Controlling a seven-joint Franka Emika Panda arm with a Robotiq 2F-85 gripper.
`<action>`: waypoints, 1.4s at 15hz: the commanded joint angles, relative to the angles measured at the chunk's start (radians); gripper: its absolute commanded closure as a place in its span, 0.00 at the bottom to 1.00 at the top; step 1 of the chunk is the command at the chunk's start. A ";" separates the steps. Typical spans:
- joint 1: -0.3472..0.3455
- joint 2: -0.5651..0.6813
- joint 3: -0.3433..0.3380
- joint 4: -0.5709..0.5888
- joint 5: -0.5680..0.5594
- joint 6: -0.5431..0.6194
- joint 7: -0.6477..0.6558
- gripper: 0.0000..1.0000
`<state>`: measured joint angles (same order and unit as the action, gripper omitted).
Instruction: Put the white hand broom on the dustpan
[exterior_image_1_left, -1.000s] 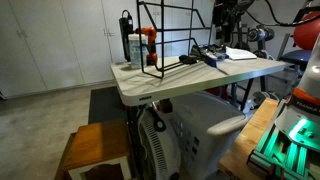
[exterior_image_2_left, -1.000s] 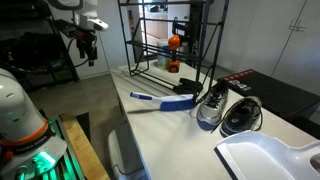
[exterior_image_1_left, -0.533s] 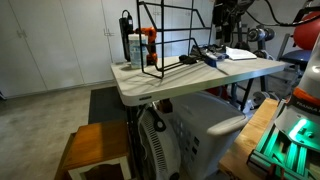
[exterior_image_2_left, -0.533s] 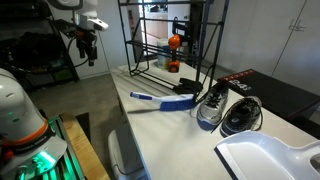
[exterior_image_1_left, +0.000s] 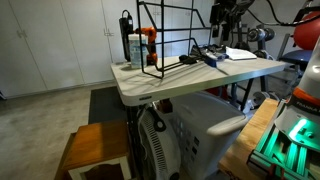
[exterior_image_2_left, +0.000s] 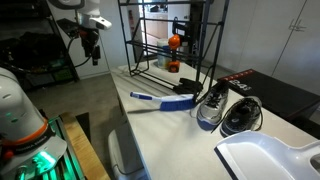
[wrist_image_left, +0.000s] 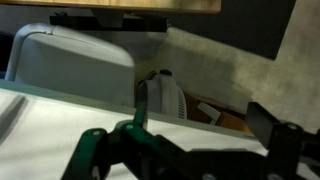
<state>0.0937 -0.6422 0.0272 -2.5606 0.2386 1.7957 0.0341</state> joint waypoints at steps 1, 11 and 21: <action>-0.093 0.015 -0.024 0.016 -0.009 0.078 0.070 0.00; -0.327 0.119 -0.042 -0.041 -0.173 0.418 0.293 0.00; -0.439 0.341 -0.057 -0.058 -0.348 0.656 0.488 0.00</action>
<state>-0.3229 -0.3655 -0.0277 -2.6232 -0.0461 2.3657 0.4527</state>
